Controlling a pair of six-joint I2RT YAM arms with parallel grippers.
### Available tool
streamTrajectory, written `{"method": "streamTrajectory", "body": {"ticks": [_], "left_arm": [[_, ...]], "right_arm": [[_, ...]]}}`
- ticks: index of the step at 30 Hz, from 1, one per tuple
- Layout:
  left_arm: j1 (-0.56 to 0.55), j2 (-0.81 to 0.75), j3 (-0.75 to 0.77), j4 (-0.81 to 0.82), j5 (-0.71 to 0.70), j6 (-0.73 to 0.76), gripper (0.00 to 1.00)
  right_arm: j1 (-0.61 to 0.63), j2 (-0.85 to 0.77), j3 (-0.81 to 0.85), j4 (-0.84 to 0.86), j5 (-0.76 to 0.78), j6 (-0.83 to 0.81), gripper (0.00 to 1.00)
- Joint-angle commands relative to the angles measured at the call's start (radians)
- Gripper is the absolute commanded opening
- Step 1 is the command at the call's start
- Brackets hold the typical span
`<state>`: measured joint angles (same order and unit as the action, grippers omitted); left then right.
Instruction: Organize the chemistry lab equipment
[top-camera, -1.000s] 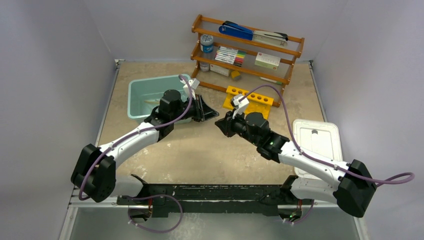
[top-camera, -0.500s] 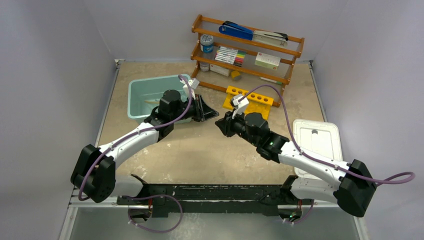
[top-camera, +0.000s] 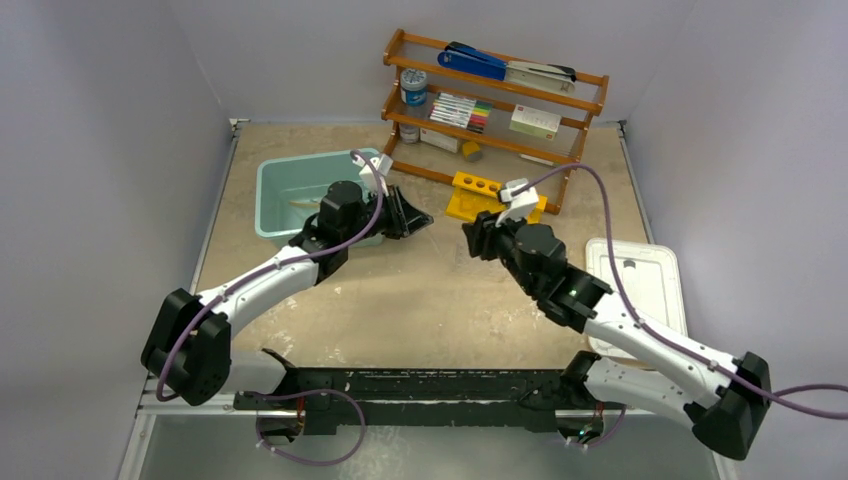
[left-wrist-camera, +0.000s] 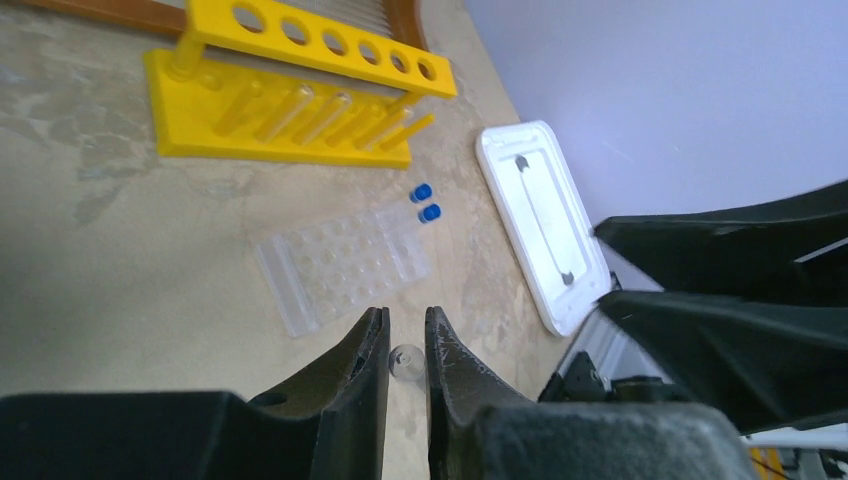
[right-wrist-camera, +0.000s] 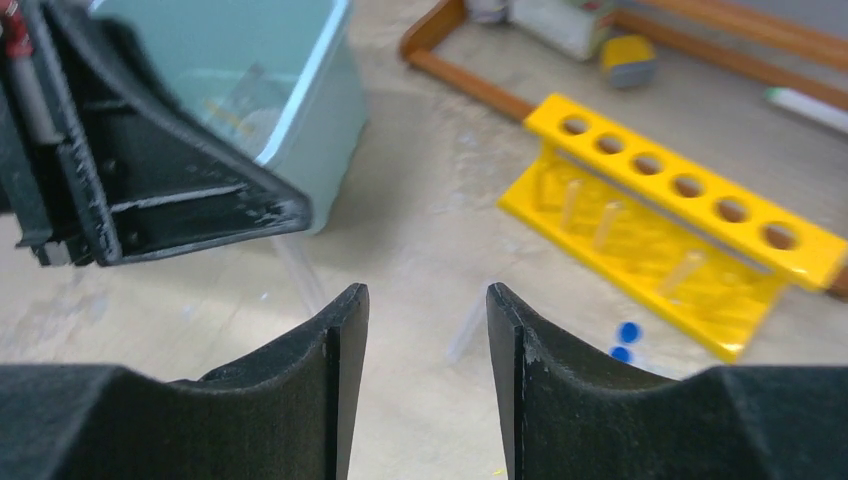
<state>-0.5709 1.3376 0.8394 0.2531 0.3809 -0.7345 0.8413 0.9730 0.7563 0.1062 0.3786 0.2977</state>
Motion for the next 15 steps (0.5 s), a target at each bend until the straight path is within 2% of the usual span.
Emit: {"method": "streamTrajectory", "body": {"ticks": [1,7,15], "left_arm": [[-0.006,0.012,0.020,0.057,-0.149,0.066,0.00],[-0.046,0.087,0.093,0.064,-0.255,0.135,0.00],[-0.115,0.243,0.252,0.053,-0.366,0.215,0.00]], "right_arm": [[-0.059,-0.081,0.037,-0.071,0.198,-0.023,0.50],[-0.171,-0.103,0.042,-0.198,0.299,0.064,0.51],[-0.179,-0.115,-0.017,-0.207,0.338,0.077,0.52]]}}
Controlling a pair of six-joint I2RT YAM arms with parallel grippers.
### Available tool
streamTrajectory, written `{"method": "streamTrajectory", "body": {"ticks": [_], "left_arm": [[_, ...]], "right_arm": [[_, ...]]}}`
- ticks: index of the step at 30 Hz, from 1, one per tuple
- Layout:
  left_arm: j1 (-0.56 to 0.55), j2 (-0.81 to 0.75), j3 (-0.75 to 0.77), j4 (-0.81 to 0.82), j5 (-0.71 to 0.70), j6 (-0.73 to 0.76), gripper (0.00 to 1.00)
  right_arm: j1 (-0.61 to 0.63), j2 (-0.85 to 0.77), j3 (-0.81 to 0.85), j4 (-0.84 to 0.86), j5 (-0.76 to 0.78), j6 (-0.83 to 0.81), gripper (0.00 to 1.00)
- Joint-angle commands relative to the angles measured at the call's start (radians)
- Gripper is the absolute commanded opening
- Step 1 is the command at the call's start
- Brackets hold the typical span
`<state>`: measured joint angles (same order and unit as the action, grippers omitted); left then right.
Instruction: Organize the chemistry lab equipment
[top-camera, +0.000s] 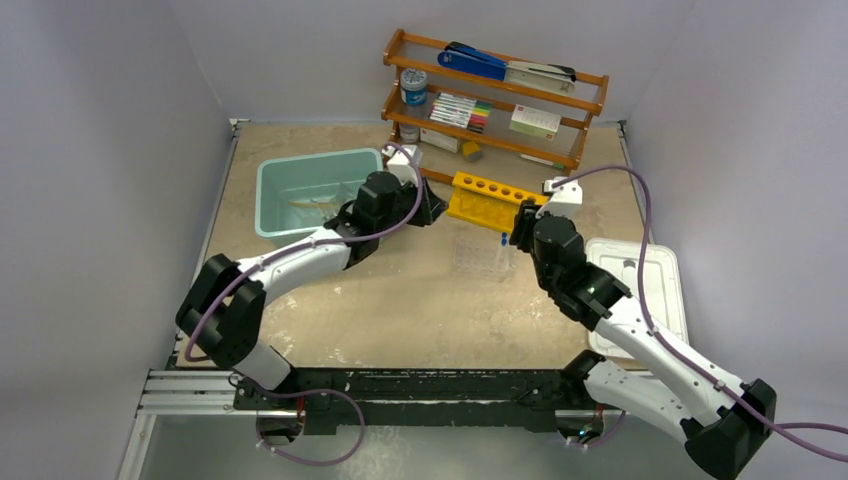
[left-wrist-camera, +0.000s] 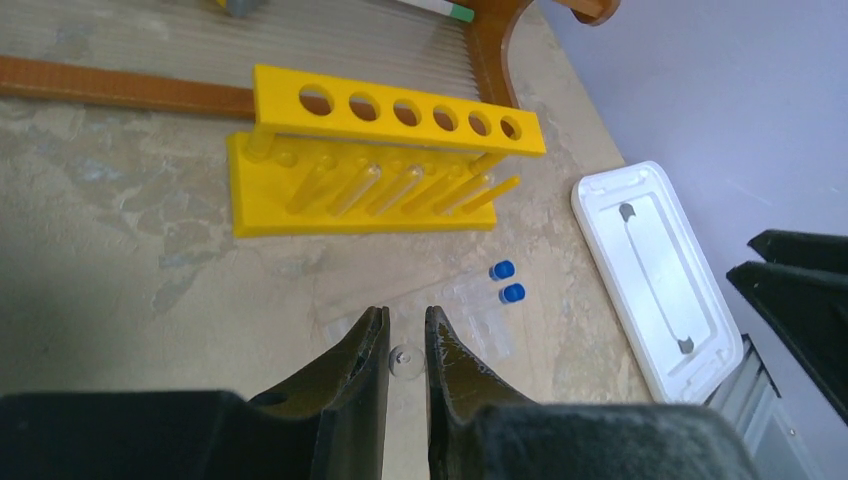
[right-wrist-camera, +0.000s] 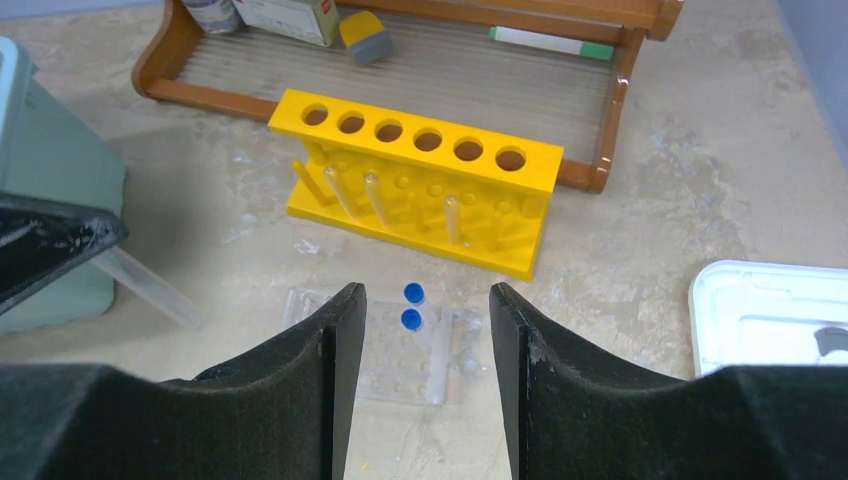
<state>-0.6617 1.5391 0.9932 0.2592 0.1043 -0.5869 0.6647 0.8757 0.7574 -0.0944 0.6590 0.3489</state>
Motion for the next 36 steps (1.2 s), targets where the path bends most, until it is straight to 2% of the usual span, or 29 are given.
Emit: {"method": "streamTrajectory", "body": {"ticks": [1,7,20,36], "left_arm": [[-0.030,0.061,0.119,0.047,-0.104,0.075,0.00],[-0.076,0.166,0.259,-0.041,-0.268,0.151,0.00],[-0.081,0.342,0.473,-0.045,-0.441,0.312,0.00],[-0.084,0.445,0.567,-0.053,-0.375,0.336,0.00]], "right_arm": [[-0.003,-0.019,-0.024,-0.004,0.056,0.028,0.52],[-0.003,-0.010,-0.050,0.020,0.041,0.043,0.52],[-0.008,0.042,-0.083,0.090,0.033,0.042,0.50],[-0.025,0.093,-0.087,0.154,0.011,0.040,0.50]]}}
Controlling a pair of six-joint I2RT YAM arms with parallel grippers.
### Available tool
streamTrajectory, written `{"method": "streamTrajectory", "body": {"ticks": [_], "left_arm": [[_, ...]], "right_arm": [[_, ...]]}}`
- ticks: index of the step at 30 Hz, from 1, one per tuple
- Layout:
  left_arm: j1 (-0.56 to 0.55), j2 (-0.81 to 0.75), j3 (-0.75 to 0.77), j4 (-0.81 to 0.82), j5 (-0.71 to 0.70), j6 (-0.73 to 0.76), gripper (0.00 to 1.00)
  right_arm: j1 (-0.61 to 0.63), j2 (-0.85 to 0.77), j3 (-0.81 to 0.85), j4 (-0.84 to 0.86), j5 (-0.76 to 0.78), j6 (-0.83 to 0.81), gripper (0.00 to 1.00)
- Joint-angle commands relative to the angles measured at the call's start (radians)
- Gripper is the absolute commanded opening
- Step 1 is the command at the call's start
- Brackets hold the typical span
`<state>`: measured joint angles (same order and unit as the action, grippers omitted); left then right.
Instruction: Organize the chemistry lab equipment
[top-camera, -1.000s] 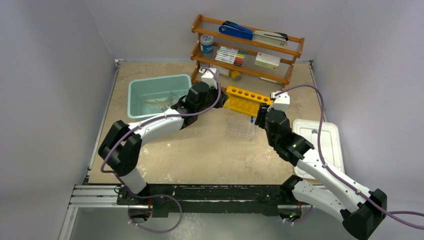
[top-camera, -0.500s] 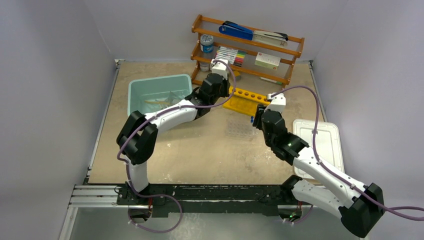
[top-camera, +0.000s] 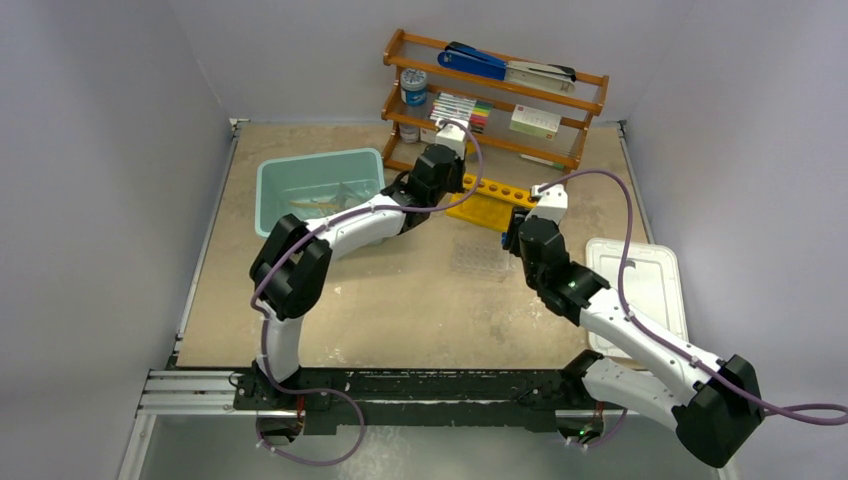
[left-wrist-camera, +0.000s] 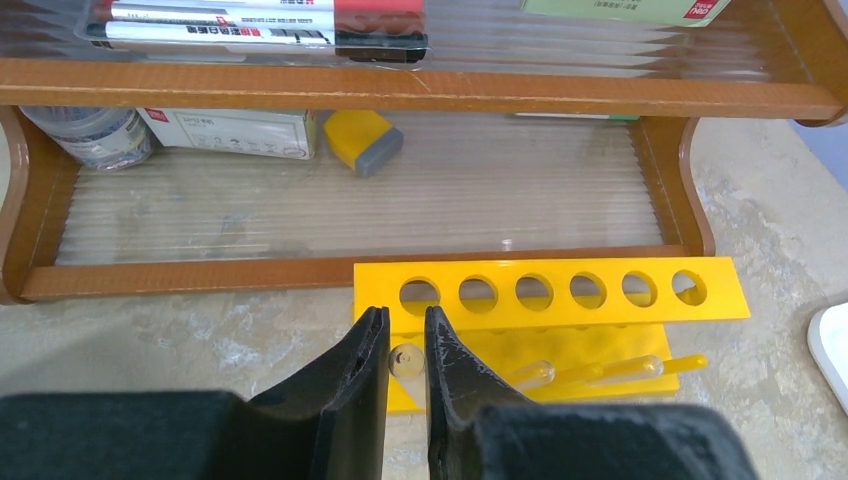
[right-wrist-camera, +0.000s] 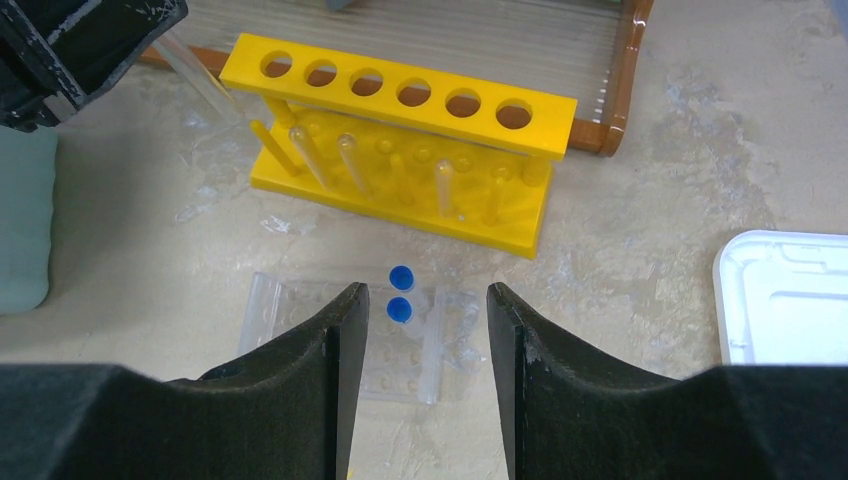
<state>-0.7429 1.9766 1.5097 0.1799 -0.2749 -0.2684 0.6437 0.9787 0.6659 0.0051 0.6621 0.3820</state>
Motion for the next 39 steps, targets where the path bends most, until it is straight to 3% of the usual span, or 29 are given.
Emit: {"method": "streamTrajectory", "body": {"ticks": [1,20,39], "left_arm": [[-0.001,0.013,0.050,0.027,0.000,0.019,0.00],[-0.001,0.071,0.076,0.042,0.008,0.033,0.00],[-0.004,-0.064,0.047,0.043,0.036,0.027,0.00]], "right_arm": [[-0.004,-0.013,0.003,0.056,0.008,0.005,0.50],[-0.010,-0.030,-0.013,0.059,0.004,-0.005,0.50],[-0.014,-0.006,-0.013,0.082,-0.010,-0.003,0.49]]}}
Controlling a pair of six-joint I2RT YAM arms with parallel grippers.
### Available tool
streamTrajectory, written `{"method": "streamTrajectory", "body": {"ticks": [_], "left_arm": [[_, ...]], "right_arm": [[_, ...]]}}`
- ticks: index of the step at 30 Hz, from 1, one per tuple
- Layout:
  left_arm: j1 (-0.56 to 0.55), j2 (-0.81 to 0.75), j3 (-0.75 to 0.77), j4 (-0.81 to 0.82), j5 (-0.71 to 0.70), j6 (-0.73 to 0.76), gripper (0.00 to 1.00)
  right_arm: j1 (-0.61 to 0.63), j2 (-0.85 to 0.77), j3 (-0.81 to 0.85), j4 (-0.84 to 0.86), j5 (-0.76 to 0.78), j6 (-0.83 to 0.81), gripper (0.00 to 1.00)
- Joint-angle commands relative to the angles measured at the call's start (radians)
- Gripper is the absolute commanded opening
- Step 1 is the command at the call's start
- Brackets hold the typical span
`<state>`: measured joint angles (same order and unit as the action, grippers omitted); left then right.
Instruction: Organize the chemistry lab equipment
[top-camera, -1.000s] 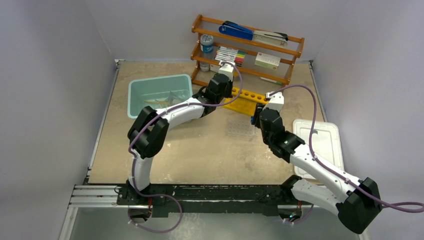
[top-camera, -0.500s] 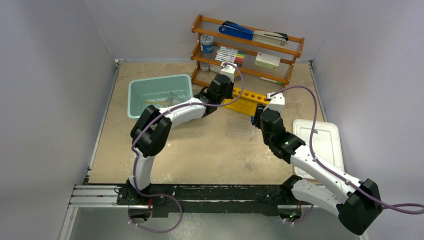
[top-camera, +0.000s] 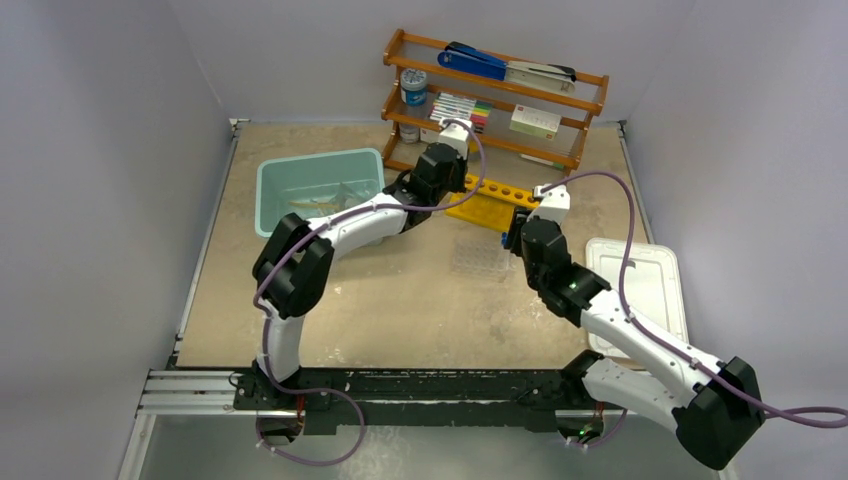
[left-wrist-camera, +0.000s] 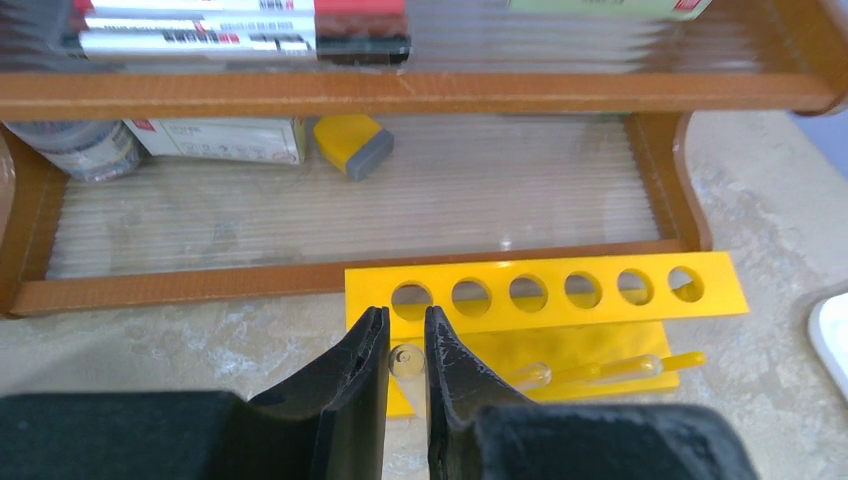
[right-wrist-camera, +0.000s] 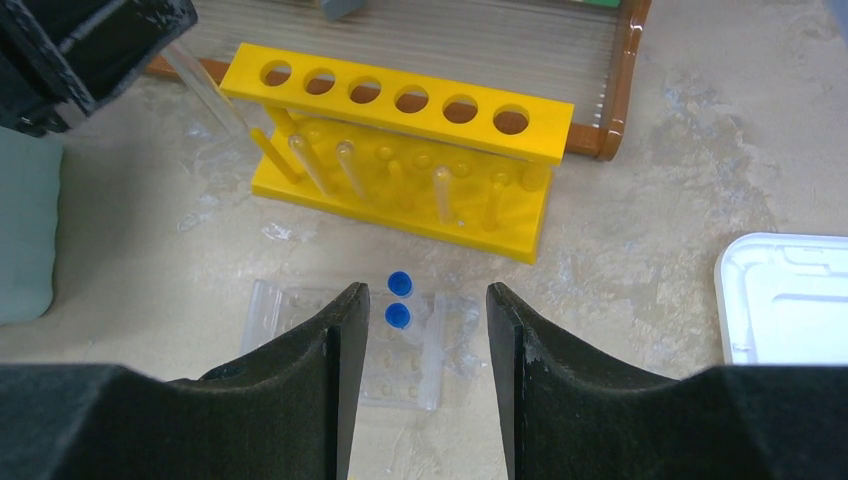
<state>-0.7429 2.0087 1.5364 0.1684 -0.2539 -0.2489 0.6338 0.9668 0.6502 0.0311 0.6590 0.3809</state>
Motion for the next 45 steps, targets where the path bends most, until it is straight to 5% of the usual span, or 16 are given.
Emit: {"method": "streamTrajectory", "body": {"ticks": [1,45], "left_arm": [[-0.004,-0.098,0.019,0.059,0.013,0.012,0.00],[-0.003,0.067,0.024,0.091,-0.021,0.078,0.00]], "right_arm": [[-0.004,0.010,0.005,0.056,-0.011,-0.001,0.49],[-0.008,0.050,0.017,0.070,-0.028,-0.021,0.49]]}}
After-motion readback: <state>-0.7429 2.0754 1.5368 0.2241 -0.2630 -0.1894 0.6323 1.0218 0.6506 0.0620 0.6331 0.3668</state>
